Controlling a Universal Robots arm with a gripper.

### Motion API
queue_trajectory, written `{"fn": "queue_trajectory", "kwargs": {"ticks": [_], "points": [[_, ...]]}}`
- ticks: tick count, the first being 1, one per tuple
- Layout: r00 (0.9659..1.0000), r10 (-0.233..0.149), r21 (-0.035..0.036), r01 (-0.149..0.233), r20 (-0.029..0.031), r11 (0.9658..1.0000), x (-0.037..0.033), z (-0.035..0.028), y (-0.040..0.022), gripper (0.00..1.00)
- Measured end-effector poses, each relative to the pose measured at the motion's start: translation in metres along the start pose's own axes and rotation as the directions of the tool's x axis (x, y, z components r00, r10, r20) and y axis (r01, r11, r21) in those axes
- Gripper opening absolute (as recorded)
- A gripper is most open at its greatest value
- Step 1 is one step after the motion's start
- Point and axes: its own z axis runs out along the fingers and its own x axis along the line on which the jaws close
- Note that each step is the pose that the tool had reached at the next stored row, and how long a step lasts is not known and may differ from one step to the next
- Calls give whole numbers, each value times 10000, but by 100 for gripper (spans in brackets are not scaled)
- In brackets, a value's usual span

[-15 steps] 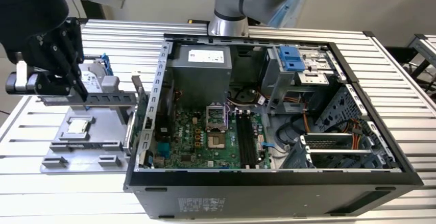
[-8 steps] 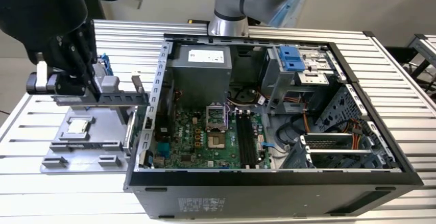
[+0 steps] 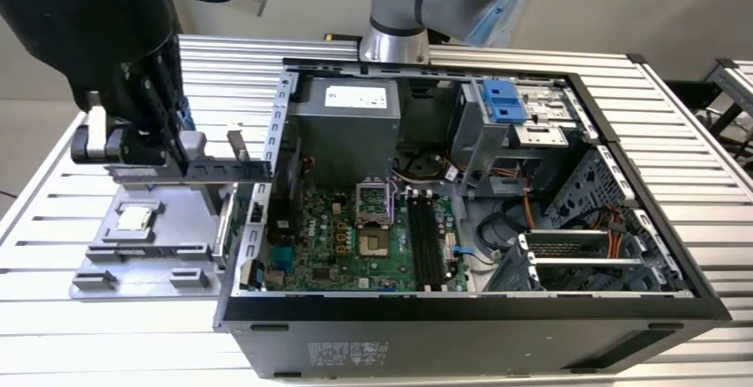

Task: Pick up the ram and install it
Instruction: 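Pick up the ram and move it above insertion slot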

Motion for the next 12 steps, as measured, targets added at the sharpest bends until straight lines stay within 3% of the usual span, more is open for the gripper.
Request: {"fn": "queue_trajectory", "kwargs": {"ticks": [12], "points": [[10000,0,0,0,0,10000,7,-2,-237,0]]}}
